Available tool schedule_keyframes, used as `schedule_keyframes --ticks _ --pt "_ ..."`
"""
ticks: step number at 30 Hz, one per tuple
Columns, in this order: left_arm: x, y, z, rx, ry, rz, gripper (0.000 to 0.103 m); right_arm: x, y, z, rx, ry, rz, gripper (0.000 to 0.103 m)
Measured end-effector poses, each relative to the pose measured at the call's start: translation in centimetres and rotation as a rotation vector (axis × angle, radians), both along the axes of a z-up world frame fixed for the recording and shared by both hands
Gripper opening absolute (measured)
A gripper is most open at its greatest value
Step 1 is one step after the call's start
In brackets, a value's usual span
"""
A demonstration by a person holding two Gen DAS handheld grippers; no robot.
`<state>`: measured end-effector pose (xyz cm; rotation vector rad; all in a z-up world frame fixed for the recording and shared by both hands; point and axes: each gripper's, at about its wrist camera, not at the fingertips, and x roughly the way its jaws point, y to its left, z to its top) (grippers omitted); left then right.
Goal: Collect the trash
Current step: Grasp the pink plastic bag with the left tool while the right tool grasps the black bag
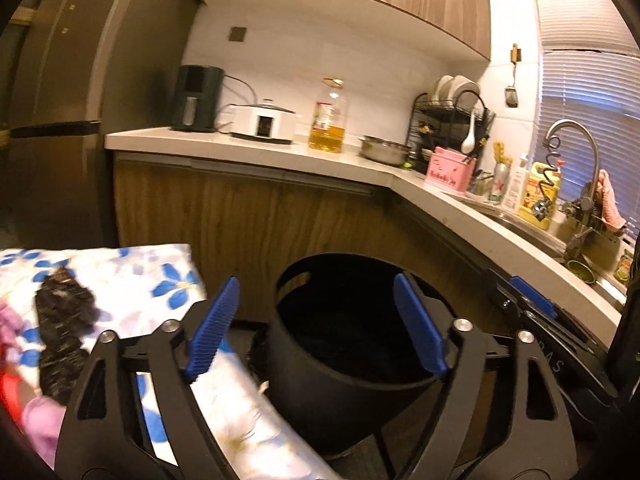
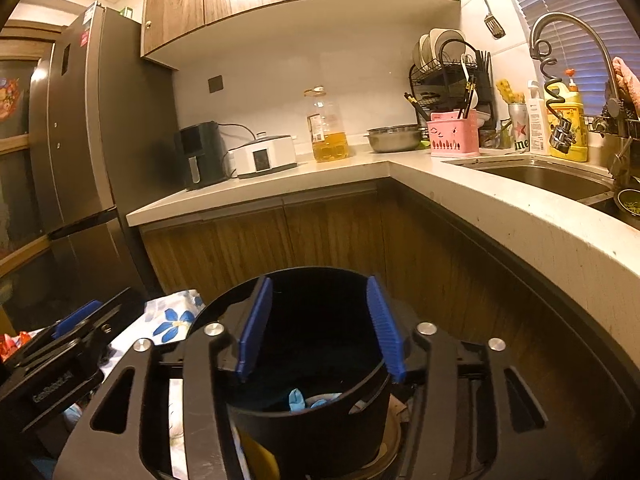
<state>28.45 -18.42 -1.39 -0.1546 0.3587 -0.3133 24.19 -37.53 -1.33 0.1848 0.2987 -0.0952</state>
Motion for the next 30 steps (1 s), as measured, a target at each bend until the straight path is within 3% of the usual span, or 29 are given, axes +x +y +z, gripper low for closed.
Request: schedule_keyframes --ticks 3,9,16,22,30 --pt "-2.2 1.7 -0.1 0.016 -0.016 0.063 0.084 -1.1 1.0 -0.2 0.004 -0.003 0.019 0.062" --pt "-6.5 6.0 -0.6 0.044 -0.037 0.192 0.086 -3.3 3.1 -0.1 0.000 -0.024 0.054 0.067" --pt "-10.0 10.9 -1.9 0.035 -0.002 0.306 0.086 -5.6 6.2 -0.6 0.016 -0.023 0.112 0.072" --pt "-12.0 14.0 -3.7 0.041 0.033 0.352 0.086 -7.2 9.4 -1.5 0.024 -0.015 0.171 0.076" --pt "-13.3 15.8 -5.1 0.034 0.045 0.345 0.086 -7.9 12.3 -2.6 0.022 0.013 0.226 0.076"
